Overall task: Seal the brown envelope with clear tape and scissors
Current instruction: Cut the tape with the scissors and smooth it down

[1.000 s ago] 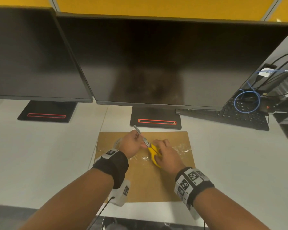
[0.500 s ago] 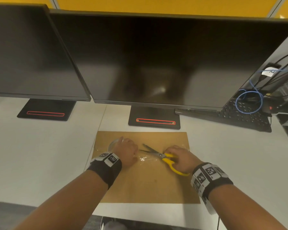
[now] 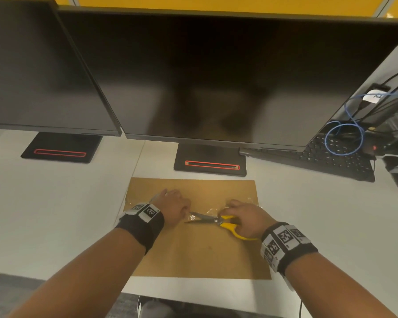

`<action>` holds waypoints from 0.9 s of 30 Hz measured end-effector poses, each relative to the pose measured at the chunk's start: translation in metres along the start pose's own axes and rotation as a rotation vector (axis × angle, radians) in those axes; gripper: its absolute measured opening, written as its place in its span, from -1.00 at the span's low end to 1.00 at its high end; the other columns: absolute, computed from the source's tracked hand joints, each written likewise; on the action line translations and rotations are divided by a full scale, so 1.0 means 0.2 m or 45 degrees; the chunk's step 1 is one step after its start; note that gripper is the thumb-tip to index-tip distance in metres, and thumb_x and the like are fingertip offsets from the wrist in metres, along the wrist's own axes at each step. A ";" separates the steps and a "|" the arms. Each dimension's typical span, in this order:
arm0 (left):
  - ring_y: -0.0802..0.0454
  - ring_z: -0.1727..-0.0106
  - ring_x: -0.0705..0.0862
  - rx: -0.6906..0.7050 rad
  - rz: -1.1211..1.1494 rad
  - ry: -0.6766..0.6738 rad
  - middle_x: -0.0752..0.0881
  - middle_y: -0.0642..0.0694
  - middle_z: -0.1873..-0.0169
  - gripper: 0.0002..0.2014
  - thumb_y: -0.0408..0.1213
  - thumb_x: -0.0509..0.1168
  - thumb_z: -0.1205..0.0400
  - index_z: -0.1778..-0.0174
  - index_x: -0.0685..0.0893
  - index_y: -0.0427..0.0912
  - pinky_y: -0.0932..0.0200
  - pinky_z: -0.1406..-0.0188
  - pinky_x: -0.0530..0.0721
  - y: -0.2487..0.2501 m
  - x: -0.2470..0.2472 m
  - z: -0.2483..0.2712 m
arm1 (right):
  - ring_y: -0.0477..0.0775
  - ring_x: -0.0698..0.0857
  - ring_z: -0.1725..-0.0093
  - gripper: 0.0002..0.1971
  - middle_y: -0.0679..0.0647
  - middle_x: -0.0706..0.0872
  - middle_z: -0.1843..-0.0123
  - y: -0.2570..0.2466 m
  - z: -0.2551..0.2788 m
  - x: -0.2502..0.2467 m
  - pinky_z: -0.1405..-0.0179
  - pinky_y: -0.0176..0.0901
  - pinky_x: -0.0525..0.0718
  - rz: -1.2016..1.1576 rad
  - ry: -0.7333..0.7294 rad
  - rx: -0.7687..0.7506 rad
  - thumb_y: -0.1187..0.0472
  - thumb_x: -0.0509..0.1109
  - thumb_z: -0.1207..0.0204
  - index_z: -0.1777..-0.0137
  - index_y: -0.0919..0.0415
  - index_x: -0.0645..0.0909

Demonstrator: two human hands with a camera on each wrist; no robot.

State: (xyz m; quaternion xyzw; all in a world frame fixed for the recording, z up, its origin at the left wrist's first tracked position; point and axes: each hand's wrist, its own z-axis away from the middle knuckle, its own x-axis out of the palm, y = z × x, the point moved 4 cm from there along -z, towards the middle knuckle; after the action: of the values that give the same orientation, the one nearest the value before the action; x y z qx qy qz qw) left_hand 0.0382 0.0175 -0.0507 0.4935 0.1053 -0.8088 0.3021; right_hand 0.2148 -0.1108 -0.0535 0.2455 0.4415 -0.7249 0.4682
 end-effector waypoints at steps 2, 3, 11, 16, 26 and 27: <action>-0.10 -0.23 0.51 0.000 0.028 -0.010 0.55 -0.10 -0.15 -0.78 -0.09 0.03 -0.70 -0.09 0.59 0.07 -0.10 -0.50 0.27 -0.01 0.01 0.00 | 0.17 0.62 -0.17 -0.52 0.03 0.53 -0.25 -0.01 -0.01 0.00 -0.11 -0.02 0.61 0.030 0.011 -0.009 0.20 0.30 -0.44 -0.39 -0.11 0.52; -0.10 -0.22 0.51 0.004 0.032 -0.021 0.55 -0.10 -0.13 -0.78 -0.09 0.03 -0.71 -0.08 0.59 0.07 -0.10 -0.50 0.25 -0.01 0.01 0.00 | 0.16 0.62 -0.18 -0.52 0.02 0.54 -0.25 -0.02 -0.02 -0.01 -0.14 0.00 0.60 0.049 0.018 -0.013 0.19 0.29 -0.46 -0.39 -0.12 0.52; -0.10 -0.19 0.50 0.044 0.047 -0.009 0.54 -0.12 -0.11 -0.79 -0.09 0.05 -0.73 -0.09 0.58 0.04 -0.09 -0.50 0.21 -0.01 0.03 -0.01 | 0.17 0.63 -0.18 -0.51 -0.02 0.59 -0.26 -0.06 -0.05 -0.03 -0.09 -0.01 0.62 0.139 0.028 -0.035 0.23 0.30 -0.47 -0.41 -0.08 0.52; -0.14 -0.15 0.51 0.046 0.065 0.014 0.52 -0.13 -0.12 -0.80 -0.06 0.07 -0.72 -0.09 0.58 0.05 -0.07 -0.46 0.27 -0.02 0.04 -0.02 | 0.16 0.62 -0.23 -0.54 -0.03 0.61 -0.29 -0.07 -0.04 -0.03 -0.17 -0.02 0.54 0.193 0.057 -0.048 0.21 0.26 -0.51 -0.41 -0.07 0.53; -0.16 -0.08 0.53 0.048 0.083 0.017 0.52 -0.12 -0.07 -0.80 -0.05 0.05 -0.72 -0.03 0.57 0.07 -0.04 -0.38 0.37 -0.03 0.05 -0.02 | 0.16 0.59 -0.33 -0.63 -0.03 0.61 -0.39 -0.05 -0.05 0.00 -0.27 -0.04 0.57 0.136 0.066 -0.046 0.11 0.26 -0.59 -0.39 -0.07 0.56; -0.15 -0.09 0.53 0.052 0.084 0.021 0.53 -0.13 -0.08 -0.80 -0.07 0.05 -0.73 -0.04 0.58 0.04 -0.01 -0.37 0.36 -0.03 0.04 -0.02 | 0.14 0.59 -0.35 -0.63 -0.03 0.61 -0.40 -0.04 -0.05 0.01 -0.28 -0.05 0.57 0.131 0.069 -0.046 0.09 0.26 -0.59 -0.39 -0.08 0.57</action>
State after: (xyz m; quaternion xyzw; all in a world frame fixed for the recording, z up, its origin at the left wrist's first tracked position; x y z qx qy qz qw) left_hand 0.0354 0.0212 -0.0604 0.5095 0.0749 -0.7962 0.3177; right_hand 0.2056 -0.1006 -0.0563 0.2788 0.4538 -0.6850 0.4971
